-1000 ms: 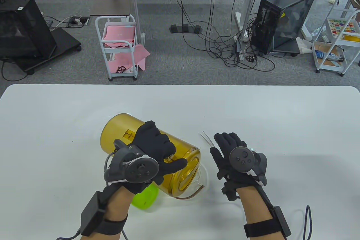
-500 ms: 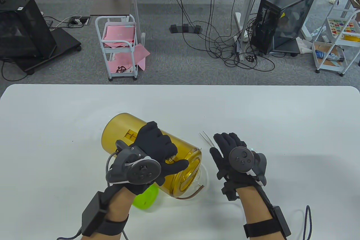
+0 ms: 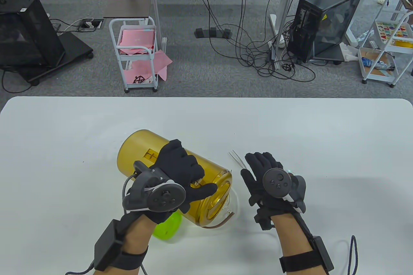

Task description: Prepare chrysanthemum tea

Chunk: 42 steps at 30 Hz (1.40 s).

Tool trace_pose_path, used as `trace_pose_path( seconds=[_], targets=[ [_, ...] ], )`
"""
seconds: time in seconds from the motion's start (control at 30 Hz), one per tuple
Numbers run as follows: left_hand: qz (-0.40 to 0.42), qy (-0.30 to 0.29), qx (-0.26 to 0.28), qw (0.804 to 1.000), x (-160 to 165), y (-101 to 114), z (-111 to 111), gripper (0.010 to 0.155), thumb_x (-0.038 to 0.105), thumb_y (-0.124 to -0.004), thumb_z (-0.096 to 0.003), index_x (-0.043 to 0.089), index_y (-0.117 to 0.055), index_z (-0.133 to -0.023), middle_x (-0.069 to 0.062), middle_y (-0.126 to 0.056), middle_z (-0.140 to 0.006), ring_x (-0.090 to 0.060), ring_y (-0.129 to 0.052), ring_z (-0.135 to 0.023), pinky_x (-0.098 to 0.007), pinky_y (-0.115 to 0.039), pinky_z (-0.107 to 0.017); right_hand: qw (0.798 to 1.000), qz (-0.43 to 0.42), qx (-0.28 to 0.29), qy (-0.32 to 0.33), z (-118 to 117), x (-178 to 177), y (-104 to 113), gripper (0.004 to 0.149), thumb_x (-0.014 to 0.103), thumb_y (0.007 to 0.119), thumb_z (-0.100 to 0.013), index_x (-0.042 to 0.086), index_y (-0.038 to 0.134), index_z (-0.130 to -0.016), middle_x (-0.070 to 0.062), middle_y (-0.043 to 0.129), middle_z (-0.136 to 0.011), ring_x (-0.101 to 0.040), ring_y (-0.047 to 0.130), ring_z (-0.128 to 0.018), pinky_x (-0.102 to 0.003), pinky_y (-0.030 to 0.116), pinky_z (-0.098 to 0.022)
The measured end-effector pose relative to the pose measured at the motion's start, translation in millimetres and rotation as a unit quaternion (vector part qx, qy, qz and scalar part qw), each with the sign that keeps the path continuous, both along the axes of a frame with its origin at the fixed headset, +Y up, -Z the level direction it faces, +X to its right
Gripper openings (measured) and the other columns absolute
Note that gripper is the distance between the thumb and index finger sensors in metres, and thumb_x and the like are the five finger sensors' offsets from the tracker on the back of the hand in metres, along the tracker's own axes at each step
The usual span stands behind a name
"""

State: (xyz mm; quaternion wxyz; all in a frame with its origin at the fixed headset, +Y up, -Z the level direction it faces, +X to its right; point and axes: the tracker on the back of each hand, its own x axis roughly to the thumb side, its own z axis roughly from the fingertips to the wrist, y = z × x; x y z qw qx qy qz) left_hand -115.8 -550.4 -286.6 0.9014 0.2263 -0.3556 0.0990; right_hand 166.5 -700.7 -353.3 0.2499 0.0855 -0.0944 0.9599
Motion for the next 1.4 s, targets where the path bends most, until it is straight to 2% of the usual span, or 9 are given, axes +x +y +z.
trace_pose_path(
  seconds=[1.4],
  targets=[
    [0.006, 0.008, -0.001, 1.0, -7.9, 1.2, -0.9, 0.05, 0.073, -0.09, -0.0445, 0.025, -0.1, -0.055, -0.003, -0.103, -0.048, -0.033, -0.093, -0.056, -0.069, -0.054, -0.076, 1.0, 0.0, -0.003, -0.001, 0.4, 1.7, 0.3, 0.063, 0.057, 0.067, -0.055, 0.027, 0.064, -0.11, -0.009, 0.063, -0.114, -0.045, 0.057, -0.109, -0.068, 0.047, -0.072]
  ],
)
